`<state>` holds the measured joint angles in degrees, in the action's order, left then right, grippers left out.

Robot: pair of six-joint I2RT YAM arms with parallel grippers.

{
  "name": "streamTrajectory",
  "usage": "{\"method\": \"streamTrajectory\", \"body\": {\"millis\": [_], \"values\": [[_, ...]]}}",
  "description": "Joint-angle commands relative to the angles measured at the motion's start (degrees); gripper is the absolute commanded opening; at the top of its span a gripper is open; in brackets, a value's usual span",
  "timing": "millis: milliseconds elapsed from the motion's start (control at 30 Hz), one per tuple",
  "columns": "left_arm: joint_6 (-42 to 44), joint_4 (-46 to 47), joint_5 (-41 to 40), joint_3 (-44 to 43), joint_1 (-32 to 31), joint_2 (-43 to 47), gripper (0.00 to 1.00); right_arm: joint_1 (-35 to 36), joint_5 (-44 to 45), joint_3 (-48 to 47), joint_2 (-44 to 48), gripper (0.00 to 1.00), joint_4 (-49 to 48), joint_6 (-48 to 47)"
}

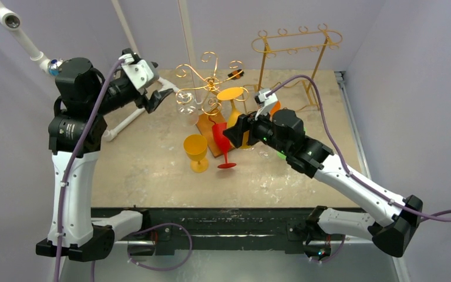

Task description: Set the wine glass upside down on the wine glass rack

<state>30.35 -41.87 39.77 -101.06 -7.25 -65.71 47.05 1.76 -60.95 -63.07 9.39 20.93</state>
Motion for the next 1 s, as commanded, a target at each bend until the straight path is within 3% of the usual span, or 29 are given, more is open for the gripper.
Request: {"method": "streamTrajectory", "body": {"millis": [0, 133, 300, 400, 500, 767, 967], "values": [[-2.4, -3.0, -4.2, 0.0, 0.1, 0.8, 0.7, -0.2, -0.3, -0.3, -1.2, 0.12, -5.1, -2.0], [-1.8, -2.8, -6.8, 1.7, 0.0, 1.1, 0.57, -0.3, -0.5, -0.1, -3.0, 0.1, -7.2, -2.3], [-1.2, -3.8, -9.7, 2.2, 0.0, 0.4, 0.31, -0.5, -0.8, 0.3, -4.6, 0.08, -8.6, -1.9], [-0.6, -4.0, -10.3, 2.7, 0.1, 0.3, 0.25, -0.6, -1.0, 0.5, -5.2, 0.07, -9.1, -1.9], [0.0, -4.1, -10.3, 3.9, 0.0, 0.3, 0.24, -0.6, -1.0, 1.2, -6.1, 0.07, -10.5, -1.4], [1.7, -4.0, -7.2, 8.1, 0.0, 1.2, 0.37, -0.7, -1.6, 2.3, -7.8, 0.06, -13.3, 0.0], [2.6, -4.5, -6.5, 8.7, 0.0, 0.9, 0.39, -0.7, -1.6, 2.5, -9.5, 0.05, -14.4, 0.3]]}}
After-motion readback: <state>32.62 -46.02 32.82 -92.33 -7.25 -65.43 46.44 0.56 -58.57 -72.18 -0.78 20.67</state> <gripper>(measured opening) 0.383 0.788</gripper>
